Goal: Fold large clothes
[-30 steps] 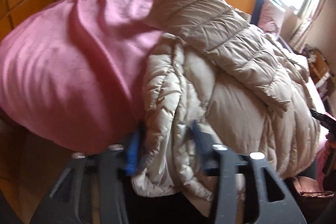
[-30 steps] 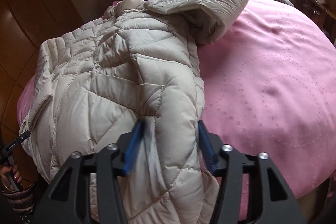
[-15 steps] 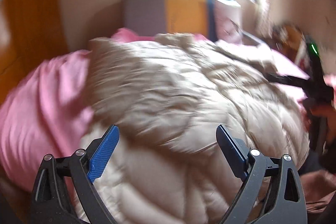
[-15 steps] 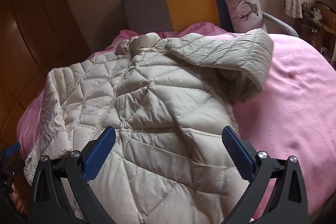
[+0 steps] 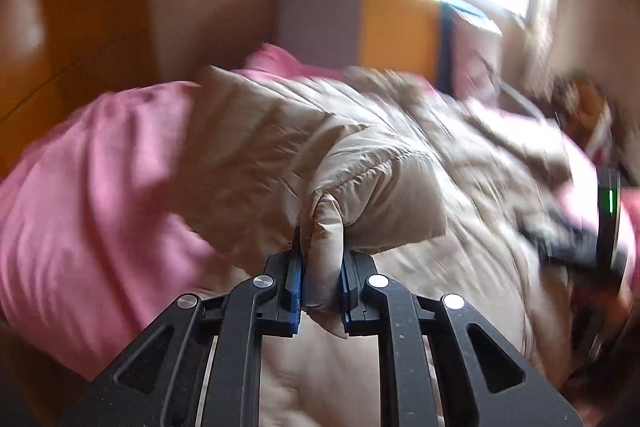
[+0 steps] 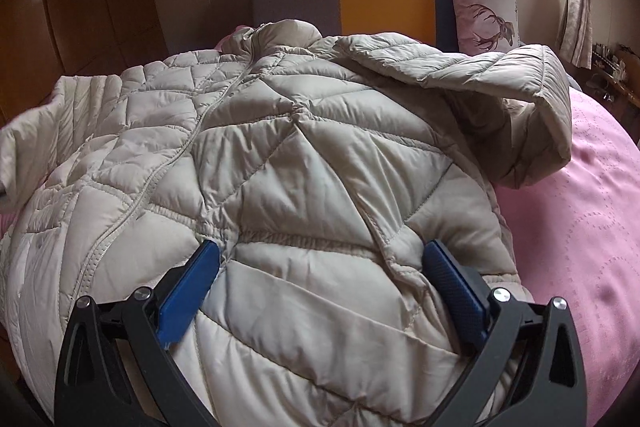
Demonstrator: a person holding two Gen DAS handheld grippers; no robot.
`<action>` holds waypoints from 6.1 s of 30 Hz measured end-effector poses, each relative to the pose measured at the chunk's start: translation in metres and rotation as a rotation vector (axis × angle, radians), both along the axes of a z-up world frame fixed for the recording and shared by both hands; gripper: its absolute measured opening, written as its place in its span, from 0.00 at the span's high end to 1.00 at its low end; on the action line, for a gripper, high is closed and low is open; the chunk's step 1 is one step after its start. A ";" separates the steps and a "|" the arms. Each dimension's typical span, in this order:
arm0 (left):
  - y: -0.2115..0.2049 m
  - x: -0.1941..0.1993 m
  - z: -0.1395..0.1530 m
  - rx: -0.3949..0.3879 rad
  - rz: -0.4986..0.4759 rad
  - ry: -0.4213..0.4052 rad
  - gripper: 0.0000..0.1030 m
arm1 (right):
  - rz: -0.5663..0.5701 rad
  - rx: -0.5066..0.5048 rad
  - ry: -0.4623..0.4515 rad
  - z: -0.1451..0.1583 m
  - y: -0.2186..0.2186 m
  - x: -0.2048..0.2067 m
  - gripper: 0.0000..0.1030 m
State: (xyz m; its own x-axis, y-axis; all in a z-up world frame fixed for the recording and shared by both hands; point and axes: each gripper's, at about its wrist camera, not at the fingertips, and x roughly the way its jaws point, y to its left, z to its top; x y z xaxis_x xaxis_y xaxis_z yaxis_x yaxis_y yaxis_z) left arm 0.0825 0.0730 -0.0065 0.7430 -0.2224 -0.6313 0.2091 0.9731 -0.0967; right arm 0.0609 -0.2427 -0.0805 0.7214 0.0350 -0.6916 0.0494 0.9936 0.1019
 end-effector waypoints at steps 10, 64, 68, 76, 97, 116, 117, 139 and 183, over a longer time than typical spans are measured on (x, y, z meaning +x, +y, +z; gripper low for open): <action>0.169 0.033 0.031 -0.152 0.392 -0.033 0.87 | -0.001 -0.010 -0.009 0.000 0.001 -0.002 0.02; 0.021 0.085 -0.102 -0.114 0.139 0.053 0.11 | -0.580 0.115 -0.116 0.085 -0.205 0.051 0.84; 0.020 0.084 -0.101 -0.108 0.142 0.048 0.11 | -0.774 0.238 -0.162 0.080 -0.262 -0.021 0.84; 0.015 0.084 -0.100 -0.077 0.154 0.049 0.11 | -1.052 0.232 -0.030 0.045 -0.330 -0.113 0.41; 0.185 0.081 -0.045 -0.470 0.548 0.102 0.05 | -0.126 0.124 0.010 0.023 -0.037 0.052 0.02; 0.317 0.094 -0.108 -0.868 0.888 0.116 0.77 | -0.111 0.145 0.020 0.010 -0.056 0.053 0.02; 0.321 0.095 -0.112 -0.886 0.903 0.134 0.88 | -0.111 0.146 0.020 0.010 -0.056 0.053 0.02; 0.159 0.075 0.089 -0.432 0.461 -0.392 0.97 | -0.103 0.192 -0.006 0.009 -0.061 0.052 0.02; 0.007 0.222 -0.063 -0.048 0.221 0.148 0.77 | -0.103 0.205 -0.011 0.004 -0.061 0.054 0.02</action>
State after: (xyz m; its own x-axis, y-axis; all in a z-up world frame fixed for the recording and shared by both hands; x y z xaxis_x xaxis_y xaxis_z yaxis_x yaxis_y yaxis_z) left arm 0.3043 0.0804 -0.0690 0.6771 -0.0972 -0.7295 -0.0282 0.9871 -0.1577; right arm 0.1146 -0.3034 -0.0761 0.7361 0.0995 -0.6695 0.1473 0.9419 0.3019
